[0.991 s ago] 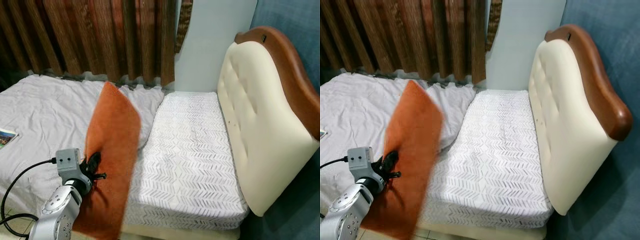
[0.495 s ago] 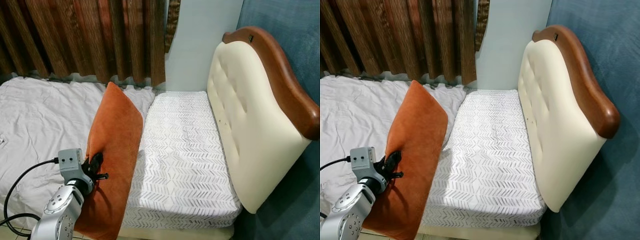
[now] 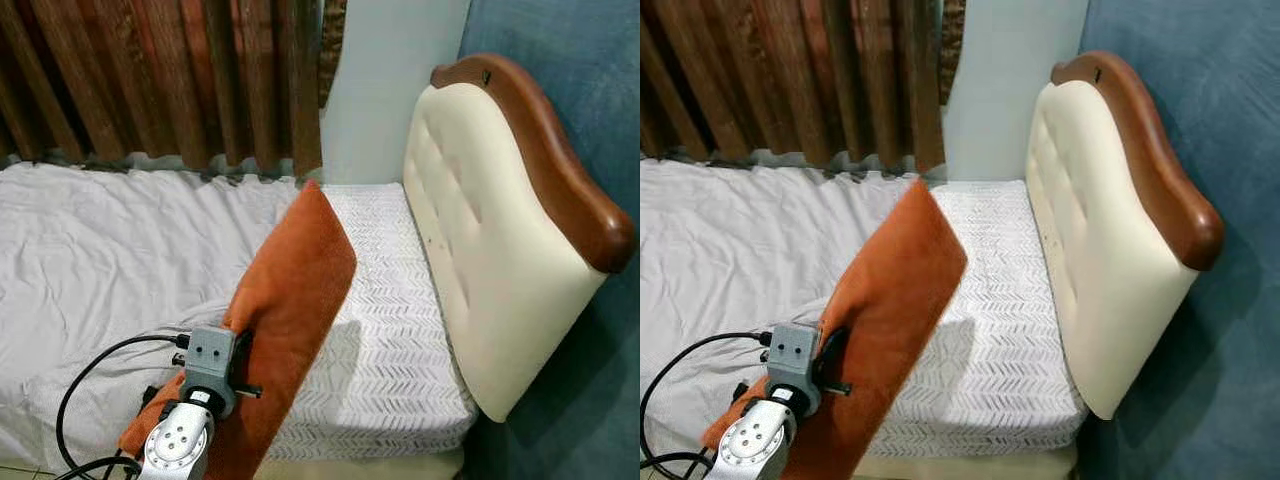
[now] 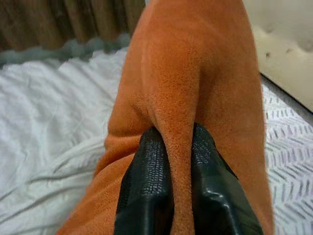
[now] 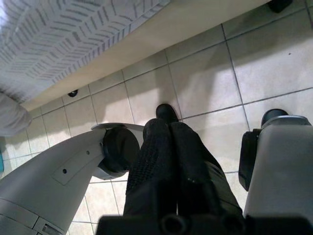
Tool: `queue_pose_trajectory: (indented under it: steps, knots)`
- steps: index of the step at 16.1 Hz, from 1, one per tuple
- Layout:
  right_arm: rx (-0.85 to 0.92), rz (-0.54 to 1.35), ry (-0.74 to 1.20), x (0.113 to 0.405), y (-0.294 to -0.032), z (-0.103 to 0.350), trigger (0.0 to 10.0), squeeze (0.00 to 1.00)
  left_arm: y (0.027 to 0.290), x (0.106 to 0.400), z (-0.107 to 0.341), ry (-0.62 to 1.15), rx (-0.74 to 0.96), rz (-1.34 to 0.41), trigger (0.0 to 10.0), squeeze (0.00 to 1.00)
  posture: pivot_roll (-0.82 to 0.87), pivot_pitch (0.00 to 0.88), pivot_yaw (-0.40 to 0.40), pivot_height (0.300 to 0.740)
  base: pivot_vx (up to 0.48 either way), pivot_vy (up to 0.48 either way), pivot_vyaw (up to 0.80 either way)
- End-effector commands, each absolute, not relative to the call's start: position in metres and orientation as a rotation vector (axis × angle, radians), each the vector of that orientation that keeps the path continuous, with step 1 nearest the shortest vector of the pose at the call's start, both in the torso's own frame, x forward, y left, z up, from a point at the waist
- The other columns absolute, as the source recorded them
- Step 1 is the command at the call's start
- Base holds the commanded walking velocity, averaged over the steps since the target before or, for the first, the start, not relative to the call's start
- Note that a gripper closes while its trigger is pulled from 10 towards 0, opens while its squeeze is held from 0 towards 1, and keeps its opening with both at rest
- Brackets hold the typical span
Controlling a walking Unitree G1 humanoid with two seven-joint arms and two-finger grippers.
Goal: Clean up the room
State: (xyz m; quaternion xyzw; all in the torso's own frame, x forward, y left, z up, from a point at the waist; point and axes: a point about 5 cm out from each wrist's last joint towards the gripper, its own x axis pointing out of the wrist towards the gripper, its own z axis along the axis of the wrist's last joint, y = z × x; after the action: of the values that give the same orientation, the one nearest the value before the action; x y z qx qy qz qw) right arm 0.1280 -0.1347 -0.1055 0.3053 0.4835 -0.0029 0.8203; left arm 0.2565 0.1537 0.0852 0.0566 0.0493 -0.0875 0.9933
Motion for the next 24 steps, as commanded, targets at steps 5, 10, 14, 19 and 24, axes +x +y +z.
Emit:
queue_pose_trajectory:
  steps: [5,10,14,19,24]
  knots:
    - [0.133,0.317,-0.187,0.2992,-0.1383,0.1107,10.0,0.00,0.1531,0.2634,0.1027,-0.027,0.155,-0.153,10.0,0.00,0.09,0.000,0.000,0.740,0.000,0.000,0.00]
    - [0.130,0.327,-0.184,0.2996,-0.1364,0.1100,10.0,0.00,0.1539,0.2636,0.1017,-0.033,0.160,-0.142,10.0,0.00,0.09,0.000,-0.093,0.740,0.000,0.000,0.00]
    - [0.130,0.327,-0.184,0.2996,-0.1364,0.1100,10.0,0.00,0.1539,0.2636,0.1017,-0.033,0.160,-0.142,10.0,0.00,0.09,0.000,-0.093,0.740,0.000,0.000,0.00]
    - [0.130,0.327,-0.184,0.2996,-0.1364,0.1100,10.0,0.00,0.1539,0.2636,0.1017,-0.033,0.160,-0.142,10.0,0.00,0.09,0.000,-0.093,0.740,0.000,0.000,0.00]
    - [0.130,0.327,-0.184,0.2996,-0.1364,0.1100,10.0,0.00,0.1539,0.2636,0.1017,-0.033,0.160,-0.142,10.0,0.00,0.09,0.000,-0.093,0.740,0.000,0.000,0.00]
